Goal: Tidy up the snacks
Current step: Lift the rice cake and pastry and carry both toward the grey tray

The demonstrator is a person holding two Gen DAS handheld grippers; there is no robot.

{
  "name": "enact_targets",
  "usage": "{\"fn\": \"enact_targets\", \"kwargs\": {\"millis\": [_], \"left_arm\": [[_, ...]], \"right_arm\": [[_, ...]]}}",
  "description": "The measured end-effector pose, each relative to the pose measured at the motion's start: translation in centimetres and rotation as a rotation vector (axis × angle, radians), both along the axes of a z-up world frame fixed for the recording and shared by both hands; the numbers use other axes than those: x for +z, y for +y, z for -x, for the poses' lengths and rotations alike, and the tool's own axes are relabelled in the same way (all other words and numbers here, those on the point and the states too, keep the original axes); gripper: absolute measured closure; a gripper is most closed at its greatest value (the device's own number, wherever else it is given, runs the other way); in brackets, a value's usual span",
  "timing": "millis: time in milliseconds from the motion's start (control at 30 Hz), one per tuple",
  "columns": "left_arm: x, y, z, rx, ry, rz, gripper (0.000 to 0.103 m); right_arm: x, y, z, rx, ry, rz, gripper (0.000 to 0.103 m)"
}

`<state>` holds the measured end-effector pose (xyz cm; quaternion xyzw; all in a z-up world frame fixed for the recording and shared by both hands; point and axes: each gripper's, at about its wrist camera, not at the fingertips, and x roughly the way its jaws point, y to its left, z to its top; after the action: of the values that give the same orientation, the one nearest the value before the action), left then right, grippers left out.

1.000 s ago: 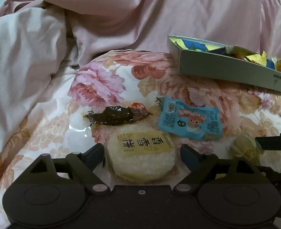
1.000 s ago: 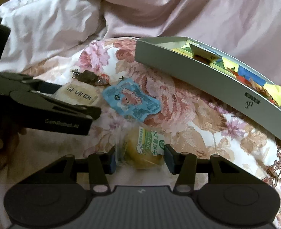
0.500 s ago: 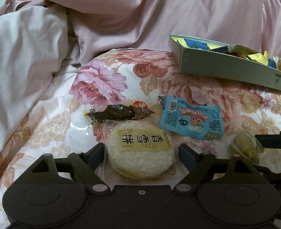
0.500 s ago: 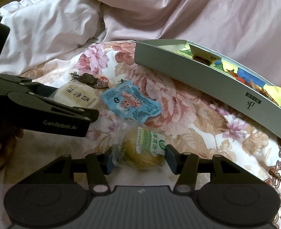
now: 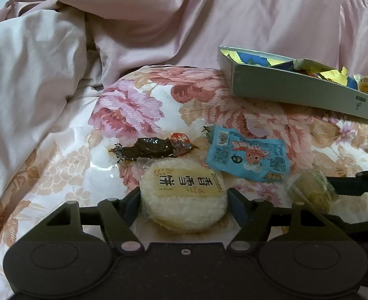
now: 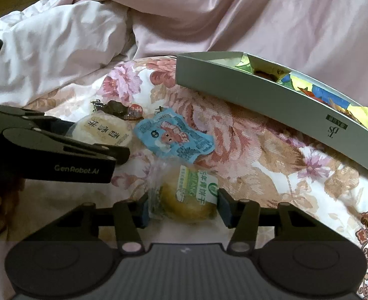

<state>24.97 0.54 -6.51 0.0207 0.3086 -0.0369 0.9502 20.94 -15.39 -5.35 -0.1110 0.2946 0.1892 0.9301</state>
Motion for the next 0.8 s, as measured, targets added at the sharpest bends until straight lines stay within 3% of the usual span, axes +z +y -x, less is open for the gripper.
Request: {"fn": "enact_targets", "kwargs": {"millis": [200,467,800], "left_arm": [[0.5,-0.7,0.8,-0.005,0.032,-0.001,0.031],[1.7,-1.7,3.1,0.031,0.107,0.073,0.031],[4.1,-3.3,8.4,0.015,0.044,0.134,0.031]], "right_arm": [[0.2,0.0,0.3,0.01,-0.001,0.008,0.05],[2.0,-0.9,2.8,0.048,-0.05,0.078,0.05],[4.5,-4.7,8.2,0.028,-0.121,0.105,0.05]]}}
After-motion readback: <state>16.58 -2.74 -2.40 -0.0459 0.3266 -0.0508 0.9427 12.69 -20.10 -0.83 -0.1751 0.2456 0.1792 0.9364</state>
